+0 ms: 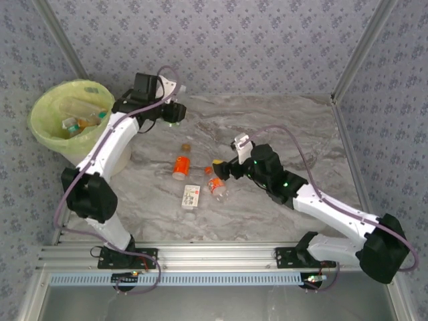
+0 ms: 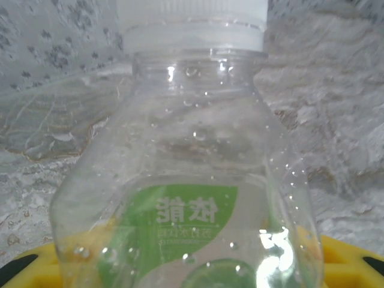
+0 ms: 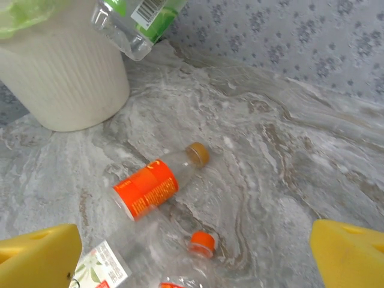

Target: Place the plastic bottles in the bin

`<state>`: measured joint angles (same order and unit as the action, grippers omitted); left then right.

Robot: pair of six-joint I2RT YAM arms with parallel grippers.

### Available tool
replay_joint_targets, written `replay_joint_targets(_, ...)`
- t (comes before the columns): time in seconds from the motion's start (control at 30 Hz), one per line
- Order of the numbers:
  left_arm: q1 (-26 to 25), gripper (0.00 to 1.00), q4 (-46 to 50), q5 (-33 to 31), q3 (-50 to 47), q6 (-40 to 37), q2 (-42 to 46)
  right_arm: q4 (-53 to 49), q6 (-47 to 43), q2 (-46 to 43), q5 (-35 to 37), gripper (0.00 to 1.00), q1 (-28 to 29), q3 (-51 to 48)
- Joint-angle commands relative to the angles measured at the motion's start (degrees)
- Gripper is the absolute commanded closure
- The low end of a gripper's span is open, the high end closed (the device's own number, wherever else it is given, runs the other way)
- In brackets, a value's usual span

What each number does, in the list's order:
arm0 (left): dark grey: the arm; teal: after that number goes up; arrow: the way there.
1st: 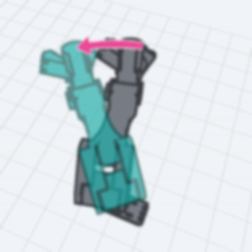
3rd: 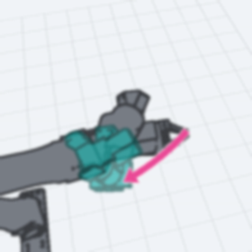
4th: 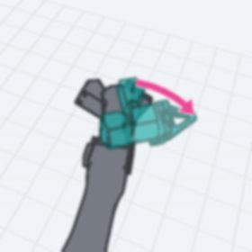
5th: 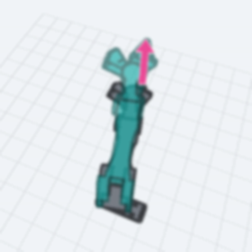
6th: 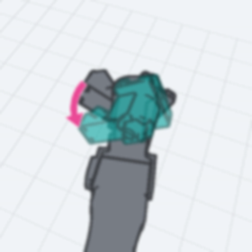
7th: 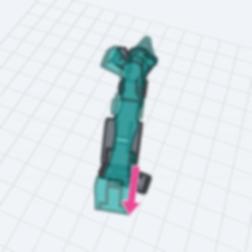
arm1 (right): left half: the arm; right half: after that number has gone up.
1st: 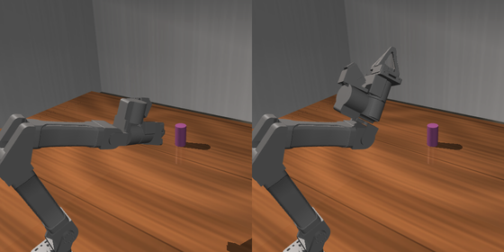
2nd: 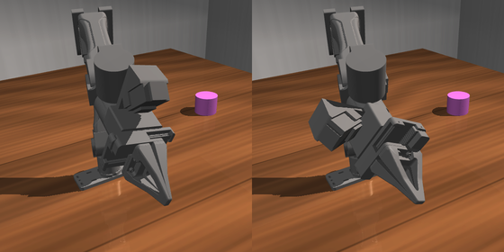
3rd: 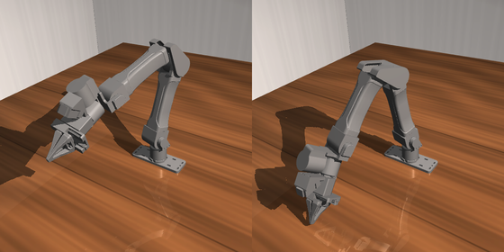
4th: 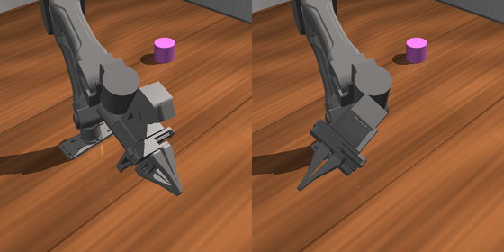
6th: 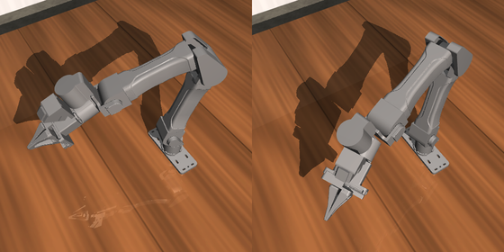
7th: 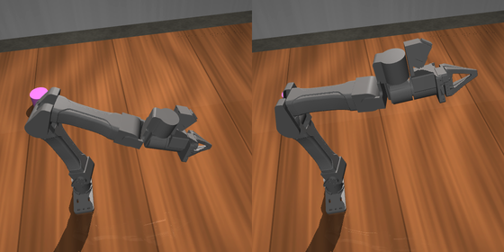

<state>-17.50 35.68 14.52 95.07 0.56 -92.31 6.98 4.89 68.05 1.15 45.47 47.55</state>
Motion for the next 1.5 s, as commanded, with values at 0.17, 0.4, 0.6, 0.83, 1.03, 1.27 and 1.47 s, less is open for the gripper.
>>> replay_joint_targets(0.17,0.49,0.59,-5.41,-10.35,0.69,5.31,10.08,5.12,2.83,4.14,0.60,0.00,0.49,5.09)
replay_joint_targets(0.4,1.91,0.60,-6.80,-10.42,2.84,7.44,14.13,5.35,3.64,4.37,1.85,0.00,0.48,5.84)
replay_joint_targets(0.6,3.21,0.59,-9.38,-22.18,3.51,10.16,16.84,4.88,3.93,4.58,2.13,0.00,0.51,5.74)
replay_joint_targets(0.83,12.20,0.60,-3.66,-34.01,6.18,13.44,16.60,4.71,3.65,5.42,2.42,0.00,0.48,6.21)
replay_joint_targets(1.03,23.92,0.59,1.51,-29.89,5.38,20.07,16.73,3.31,3.11,6.28,1.84,0.00,0.45,7.48)
replay_joint_targets(1.27,32.53,0.61,2.14,-28.25,1.77,26.70,16.22,2.82,3.40,6.87,1.34,0.00,0.49,8.00)
replay_joint_targets(1.47,39.52,0.59,5.54,-29.39,0.74,28.48,14.68,0.99,3.22,6.68,1.30,0.00,0.49,8.26)
